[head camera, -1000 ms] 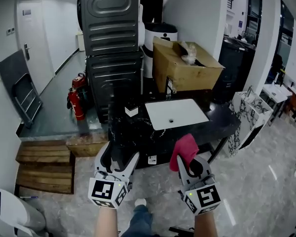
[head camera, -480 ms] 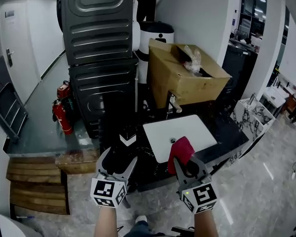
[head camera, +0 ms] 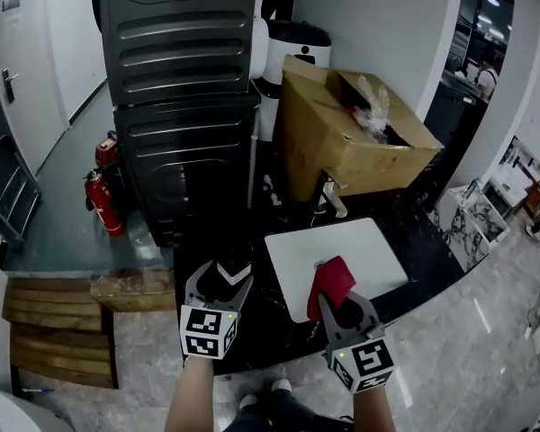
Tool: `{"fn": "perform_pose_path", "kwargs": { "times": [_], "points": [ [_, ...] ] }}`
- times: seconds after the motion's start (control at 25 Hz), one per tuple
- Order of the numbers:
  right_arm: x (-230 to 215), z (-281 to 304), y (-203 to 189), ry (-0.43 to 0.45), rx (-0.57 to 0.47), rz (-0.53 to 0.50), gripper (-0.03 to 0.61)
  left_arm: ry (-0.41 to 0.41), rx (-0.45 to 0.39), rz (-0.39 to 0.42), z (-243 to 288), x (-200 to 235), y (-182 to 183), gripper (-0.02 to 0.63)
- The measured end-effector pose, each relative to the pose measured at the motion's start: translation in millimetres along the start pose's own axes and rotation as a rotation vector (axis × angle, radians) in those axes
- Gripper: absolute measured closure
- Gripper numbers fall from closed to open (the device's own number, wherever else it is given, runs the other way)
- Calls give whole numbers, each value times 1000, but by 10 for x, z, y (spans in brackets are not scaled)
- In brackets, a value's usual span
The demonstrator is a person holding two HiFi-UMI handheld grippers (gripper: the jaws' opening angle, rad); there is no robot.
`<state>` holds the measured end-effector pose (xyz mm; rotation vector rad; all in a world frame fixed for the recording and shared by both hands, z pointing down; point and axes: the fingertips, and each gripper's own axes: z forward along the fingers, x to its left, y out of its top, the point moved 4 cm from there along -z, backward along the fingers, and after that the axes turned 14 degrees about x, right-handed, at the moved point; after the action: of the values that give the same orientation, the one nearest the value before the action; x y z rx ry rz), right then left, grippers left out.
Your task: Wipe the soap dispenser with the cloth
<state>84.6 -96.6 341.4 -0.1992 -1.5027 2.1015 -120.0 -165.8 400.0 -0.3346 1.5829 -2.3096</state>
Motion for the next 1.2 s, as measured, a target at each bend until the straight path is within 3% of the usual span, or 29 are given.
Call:
{"fn": "perform_pose_path", "kwargs": {
  "times": [0.08,0.12,0.32,0.64,0.68,0.76,1.0,1.2],
  "points": [
    [-73,124,-34,15,15,-1,529,50,29,-33,181,100,-39,394],
    [-112,189,-43,26,19,-3,529,69,47,-44,266,144,-67,416],
    [-351,548,-86,74,40,-7,529,105,133,-67,678,249,-236,416],
    [-595,990,-79,122,56,-12,529,197,102,29,933,283,-115,436],
    [-601,1021,-83,126,57,-12,529,209,98,27,943,291,-109,487],
    [-604,1066,-101,134,60,-11,529,213,89,-6,948,308,-116,491],
    [-560,1111,-130,143,65,0,529,98,48,-136,902,287,-113,494],
    [-498,1091,-131,151,58,10,529,-86,-74,-395,756,251,-161,494]
  ]
}}
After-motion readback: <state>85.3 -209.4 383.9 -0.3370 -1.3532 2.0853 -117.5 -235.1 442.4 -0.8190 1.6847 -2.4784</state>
